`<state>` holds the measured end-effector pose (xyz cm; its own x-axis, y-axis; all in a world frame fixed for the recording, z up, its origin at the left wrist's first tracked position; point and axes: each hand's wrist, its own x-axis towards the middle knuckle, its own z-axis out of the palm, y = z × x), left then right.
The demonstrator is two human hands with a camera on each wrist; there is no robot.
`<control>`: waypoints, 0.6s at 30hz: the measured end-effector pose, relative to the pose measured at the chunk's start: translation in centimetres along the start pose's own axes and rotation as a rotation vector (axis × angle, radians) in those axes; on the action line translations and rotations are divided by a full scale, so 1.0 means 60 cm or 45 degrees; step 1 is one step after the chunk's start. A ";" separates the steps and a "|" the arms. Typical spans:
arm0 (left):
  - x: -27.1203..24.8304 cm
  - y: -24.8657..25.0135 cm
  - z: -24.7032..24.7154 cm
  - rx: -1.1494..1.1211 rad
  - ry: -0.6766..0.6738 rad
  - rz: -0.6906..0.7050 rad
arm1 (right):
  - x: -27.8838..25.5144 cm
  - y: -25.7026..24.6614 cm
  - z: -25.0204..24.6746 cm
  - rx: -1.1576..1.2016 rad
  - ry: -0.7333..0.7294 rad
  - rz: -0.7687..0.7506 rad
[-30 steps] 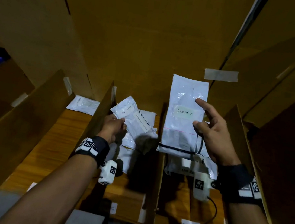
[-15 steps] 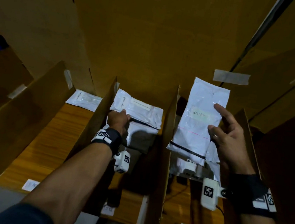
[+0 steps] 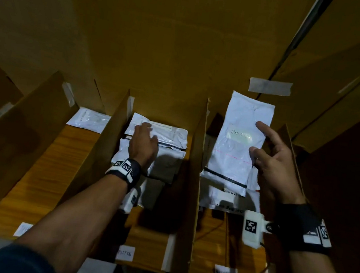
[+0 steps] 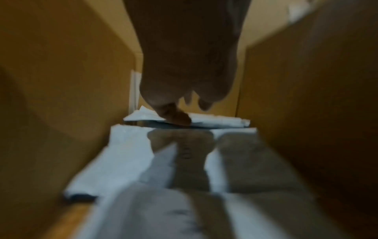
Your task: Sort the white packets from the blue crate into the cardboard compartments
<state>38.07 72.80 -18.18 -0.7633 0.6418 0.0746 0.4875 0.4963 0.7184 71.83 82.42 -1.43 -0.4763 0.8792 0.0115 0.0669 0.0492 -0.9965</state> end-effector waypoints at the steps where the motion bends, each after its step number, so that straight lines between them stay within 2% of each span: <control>1: 0.004 -0.007 0.005 0.157 -0.124 0.141 | 0.000 0.000 0.001 -0.016 0.000 -0.009; 2: 0.014 -0.021 0.011 0.304 -0.253 0.215 | -0.001 0.000 0.001 -0.029 -0.005 -0.015; 4: 0.034 -0.040 0.015 0.500 -0.516 0.240 | -0.003 -0.001 -0.002 -0.027 -0.019 -0.015; 5: 0.039 -0.038 0.010 0.535 -0.569 0.251 | -0.006 -0.003 -0.004 -0.025 -0.024 -0.012; 7: 0.034 -0.012 -0.008 0.456 -0.499 0.258 | -0.011 -0.009 -0.007 -0.045 -0.002 -0.012; 11: 0.003 0.100 -0.045 -0.018 -0.242 0.198 | -0.012 -0.010 -0.026 -0.060 0.062 -0.023; 14: -0.038 0.190 -0.058 -0.233 -0.289 0.258 | -0.002 -0.009 -0.044 -0.021 0.142 -0.003; 18: -0.090 0.274 -0.053 -0.016 -0.422 0.515 | 0.018 -0.019 -0.071 -0.105 0.199 -0.017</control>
<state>48.87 75.64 -4.56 -0.3390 0.9322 0.1265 0.7088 0.1647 0.6859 74.97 85.34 0.10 -0.3361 0.9408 0.0436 0.1365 0.0944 -0.9861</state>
